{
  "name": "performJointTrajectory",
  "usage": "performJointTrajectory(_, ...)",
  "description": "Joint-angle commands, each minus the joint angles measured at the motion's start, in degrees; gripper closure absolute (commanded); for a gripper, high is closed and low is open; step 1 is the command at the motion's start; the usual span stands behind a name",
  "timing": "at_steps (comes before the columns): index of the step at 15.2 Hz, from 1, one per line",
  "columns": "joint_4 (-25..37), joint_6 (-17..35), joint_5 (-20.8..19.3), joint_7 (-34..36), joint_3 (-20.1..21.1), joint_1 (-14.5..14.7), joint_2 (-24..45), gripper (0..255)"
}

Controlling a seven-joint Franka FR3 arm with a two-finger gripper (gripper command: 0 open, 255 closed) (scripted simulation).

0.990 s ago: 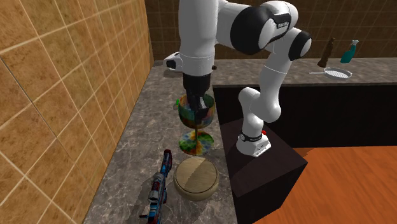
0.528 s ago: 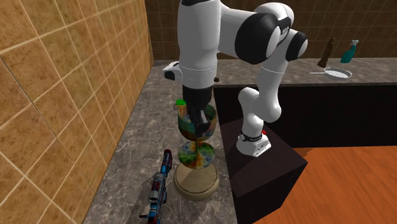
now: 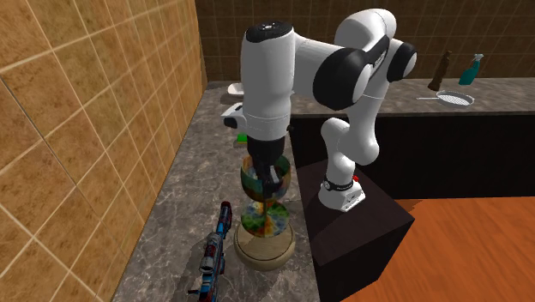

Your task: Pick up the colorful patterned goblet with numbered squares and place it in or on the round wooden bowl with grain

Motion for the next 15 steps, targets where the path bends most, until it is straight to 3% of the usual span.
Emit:
performJointTrajectory(1, -1.9, 1.6, 0.1, -0.1, 0.0, 0.0, -0.5, 255)
performJointTrajectory(15, -13.6, 12.8, 0.5, -0.1, 0.3, 0.3, -1.0, 255)
